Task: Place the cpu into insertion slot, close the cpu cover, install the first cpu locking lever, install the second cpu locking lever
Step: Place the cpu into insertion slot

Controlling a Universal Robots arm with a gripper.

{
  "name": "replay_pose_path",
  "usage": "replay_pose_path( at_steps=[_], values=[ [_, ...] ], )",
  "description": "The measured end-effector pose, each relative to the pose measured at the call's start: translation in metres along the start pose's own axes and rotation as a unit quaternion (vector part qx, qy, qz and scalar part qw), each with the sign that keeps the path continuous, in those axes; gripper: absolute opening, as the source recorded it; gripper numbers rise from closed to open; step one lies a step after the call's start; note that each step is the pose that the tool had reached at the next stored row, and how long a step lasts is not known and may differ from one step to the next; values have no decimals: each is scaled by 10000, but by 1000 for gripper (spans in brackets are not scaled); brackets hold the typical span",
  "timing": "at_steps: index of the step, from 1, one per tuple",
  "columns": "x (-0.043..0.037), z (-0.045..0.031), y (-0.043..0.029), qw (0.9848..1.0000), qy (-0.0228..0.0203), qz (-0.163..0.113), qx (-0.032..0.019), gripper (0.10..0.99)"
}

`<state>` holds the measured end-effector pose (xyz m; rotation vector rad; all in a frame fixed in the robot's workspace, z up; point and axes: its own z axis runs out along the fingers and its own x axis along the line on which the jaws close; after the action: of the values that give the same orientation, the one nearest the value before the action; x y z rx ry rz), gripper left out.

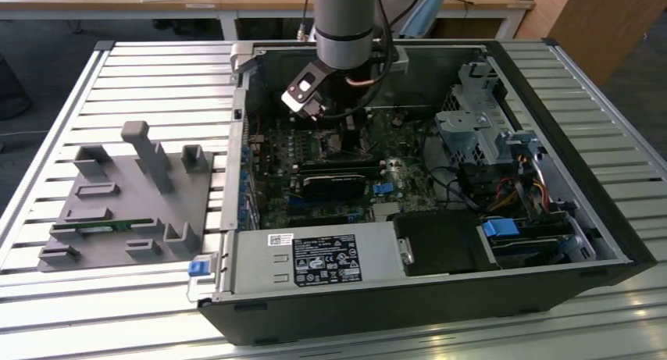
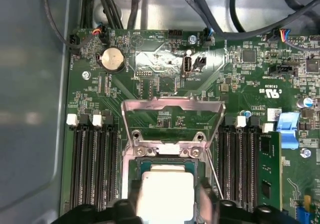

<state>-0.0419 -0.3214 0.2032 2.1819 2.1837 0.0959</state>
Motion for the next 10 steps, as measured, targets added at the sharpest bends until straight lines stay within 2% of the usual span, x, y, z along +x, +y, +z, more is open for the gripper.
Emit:
replay_pose_path(
  at_steps=[2,3,4,5,6,8,9,10],
  values=[
    [-1,1,26,10000,0,0,53,471],
    [-2,0,30,10000,-1,0,65,471],
    [-1,-3,36,10000,-1,0,77,412],
    [-1,-6,40,10000,-1,0,88,357],
    [-1,-7,43,10000,0,0,96,357],
    [-2,-13,45,9999,-1,0,106,239],
    [-2,-16,45,9999,-1,1,108,239],
    [-2,-20,47,9999,-1,0,113,180]
  ],
)
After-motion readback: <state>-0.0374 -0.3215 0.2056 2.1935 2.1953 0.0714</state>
